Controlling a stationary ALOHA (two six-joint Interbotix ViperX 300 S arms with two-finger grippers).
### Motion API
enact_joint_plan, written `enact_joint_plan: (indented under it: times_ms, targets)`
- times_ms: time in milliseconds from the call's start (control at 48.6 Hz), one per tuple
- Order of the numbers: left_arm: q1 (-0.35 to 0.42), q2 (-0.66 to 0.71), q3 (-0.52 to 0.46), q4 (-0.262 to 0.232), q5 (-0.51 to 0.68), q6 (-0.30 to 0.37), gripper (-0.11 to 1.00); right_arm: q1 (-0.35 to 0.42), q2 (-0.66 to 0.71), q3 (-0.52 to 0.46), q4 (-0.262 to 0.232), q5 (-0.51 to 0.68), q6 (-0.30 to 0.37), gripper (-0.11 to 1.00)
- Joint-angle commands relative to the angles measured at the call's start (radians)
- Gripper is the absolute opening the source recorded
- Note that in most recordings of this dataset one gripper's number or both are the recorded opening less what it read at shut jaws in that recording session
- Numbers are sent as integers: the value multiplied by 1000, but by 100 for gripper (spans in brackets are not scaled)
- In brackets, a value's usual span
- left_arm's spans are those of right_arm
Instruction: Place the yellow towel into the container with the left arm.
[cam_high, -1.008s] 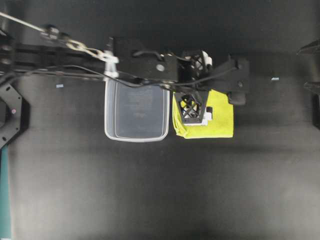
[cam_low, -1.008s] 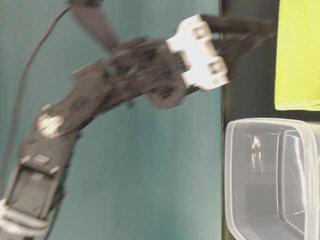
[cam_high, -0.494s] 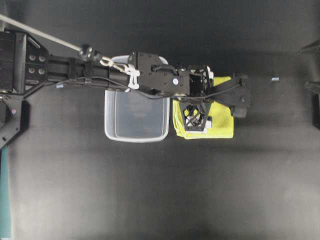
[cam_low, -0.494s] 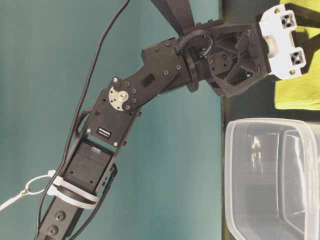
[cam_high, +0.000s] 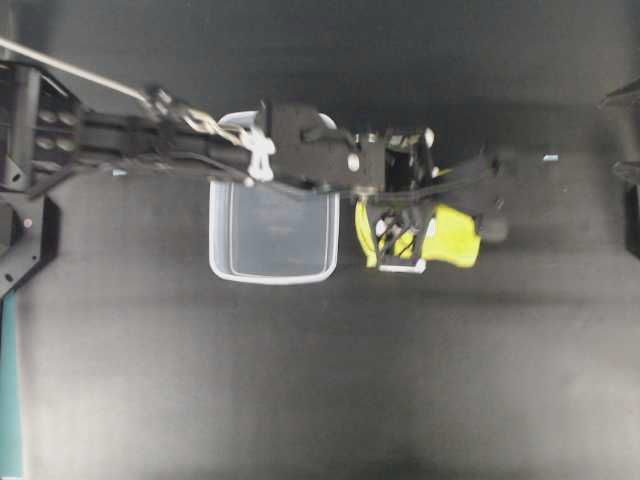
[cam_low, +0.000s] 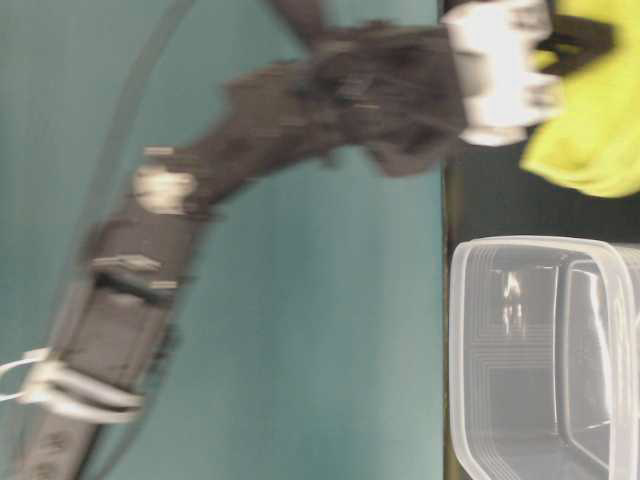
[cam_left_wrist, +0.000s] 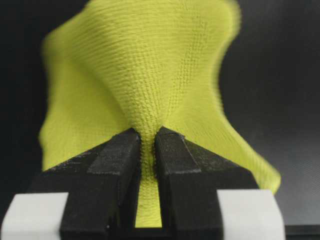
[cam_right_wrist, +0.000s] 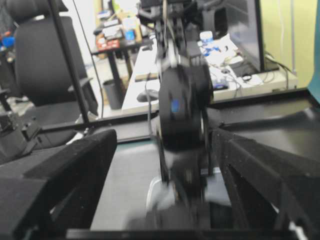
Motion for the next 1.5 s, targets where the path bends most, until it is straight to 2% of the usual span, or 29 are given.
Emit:
enact_joint_plan:
  times_ms: [0, 103, 226, 391, 761, 1069, 1481]
  targets:
    - [-3, -98, -64, 3, 86, -3, 7, -2, 5, -17, 3, -5, 0, 75]
    - [-3, -183, -95, 2, 222, -3, 7, -2, 5, -17, 3, -6, 0, 75]
    - [-2, -295, -77, 3, 367, -5, 7, -2, 5, -15, 3, -3, -2, 75]
    - [2, -405, 23, 5, 430, -3, 7, -2, 5, -14, 2, -3, -2, 75]
    - [11, -494, 279, 5, 370, -5, 7, -2, 5, -11, 2, -3, 0, 75]
    - [17, -503, 460, 5, 161, -5, 7, -2, 5, -6, 2, -3, 0, 75]
    - [29, -537, 586, 3, 49, -6, 7, -3, 5, -2, 3, 0, -2, 75]
